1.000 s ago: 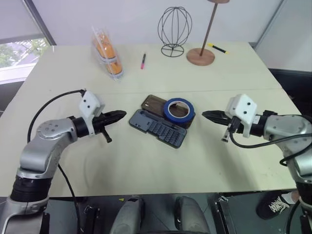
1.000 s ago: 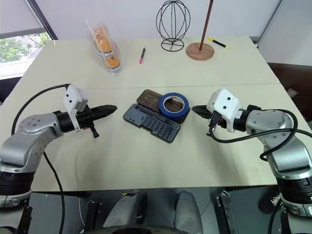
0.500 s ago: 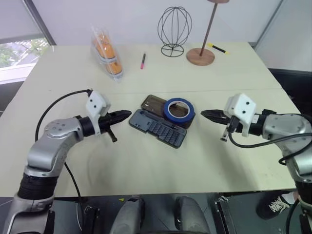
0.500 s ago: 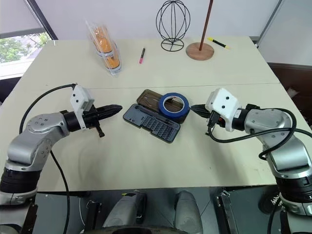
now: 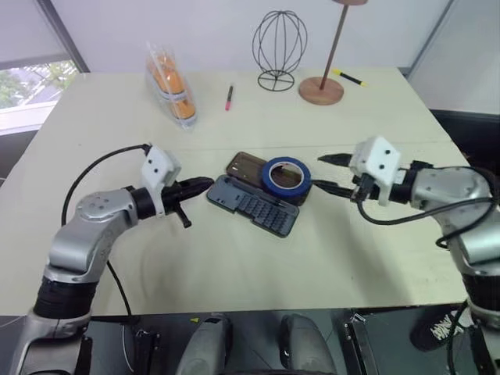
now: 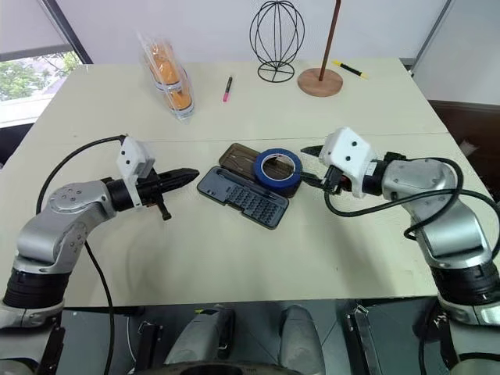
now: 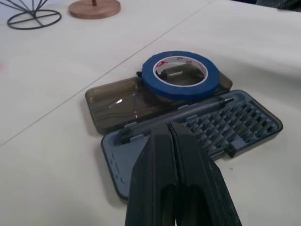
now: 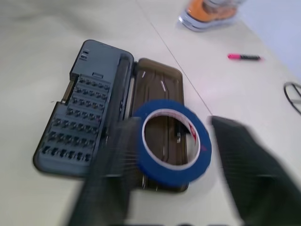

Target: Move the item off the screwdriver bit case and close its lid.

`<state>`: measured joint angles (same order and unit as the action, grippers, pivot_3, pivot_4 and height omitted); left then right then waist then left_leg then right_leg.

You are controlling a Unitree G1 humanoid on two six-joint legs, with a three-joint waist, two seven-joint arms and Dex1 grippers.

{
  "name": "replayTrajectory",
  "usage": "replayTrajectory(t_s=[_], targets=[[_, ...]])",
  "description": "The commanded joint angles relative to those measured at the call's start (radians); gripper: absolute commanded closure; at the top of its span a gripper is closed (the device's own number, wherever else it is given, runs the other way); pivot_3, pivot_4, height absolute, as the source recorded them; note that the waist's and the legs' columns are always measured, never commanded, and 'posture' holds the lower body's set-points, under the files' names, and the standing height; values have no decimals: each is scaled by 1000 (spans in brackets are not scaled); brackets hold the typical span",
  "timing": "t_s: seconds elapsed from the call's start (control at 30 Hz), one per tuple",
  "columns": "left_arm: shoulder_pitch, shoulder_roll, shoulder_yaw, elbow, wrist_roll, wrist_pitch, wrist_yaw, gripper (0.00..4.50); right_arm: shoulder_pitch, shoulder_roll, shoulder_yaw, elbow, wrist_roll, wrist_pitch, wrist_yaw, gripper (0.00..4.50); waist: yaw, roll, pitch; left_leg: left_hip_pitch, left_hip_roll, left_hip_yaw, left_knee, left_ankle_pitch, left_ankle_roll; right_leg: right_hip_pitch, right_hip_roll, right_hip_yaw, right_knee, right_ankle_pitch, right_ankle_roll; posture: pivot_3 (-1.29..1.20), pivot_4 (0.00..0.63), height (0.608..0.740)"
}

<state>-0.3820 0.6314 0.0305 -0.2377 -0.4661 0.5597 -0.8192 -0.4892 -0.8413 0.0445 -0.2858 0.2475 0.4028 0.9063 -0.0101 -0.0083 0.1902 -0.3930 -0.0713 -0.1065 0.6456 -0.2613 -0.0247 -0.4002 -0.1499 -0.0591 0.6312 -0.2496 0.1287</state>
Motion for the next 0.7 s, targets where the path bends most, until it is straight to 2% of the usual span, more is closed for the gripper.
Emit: replayTrajectory(t_s=[0.03, 0.23, 0.4, 0.7], targets=[[-25, 2, -2, 8, 11, -31, -14, 4500, -70, 5, 41, 51, -37, -72, 50, 34, 0, 0, 0, 0, 0, 0, 0, 0, 0, 0, 0, 0, 0, 0, 0, 0, 150, 740], [-45, -15, -21, 34, 25, -51, -30, 4500, -210, 8, 168, 222, -129, -225, 194, 34, -4, 0, 0, 0, 0, 0, 0, 0, 0, 0, 0, 0, 0, 0, 0, 0, 150, 740], [-61, -24, -32, 56, 39, -72, -37, 4500, -362, 53, 278, 493, -252, -438, 293, 34, -5, 0, 0, 0, 0, 0, 0, 0, 0, 0, 0, 0, 0, 0, 0, 0, 150, 740], [-8, -19, -14, 9, 43, -77, -8, 4500, -485, 145, 342, 817, -356, -634, 356, 34, -5, 0, 0, 0, 0, 0, 0, 4, -7, -1, 0, 0, 0, 0, 0, 0, 150, 740]])
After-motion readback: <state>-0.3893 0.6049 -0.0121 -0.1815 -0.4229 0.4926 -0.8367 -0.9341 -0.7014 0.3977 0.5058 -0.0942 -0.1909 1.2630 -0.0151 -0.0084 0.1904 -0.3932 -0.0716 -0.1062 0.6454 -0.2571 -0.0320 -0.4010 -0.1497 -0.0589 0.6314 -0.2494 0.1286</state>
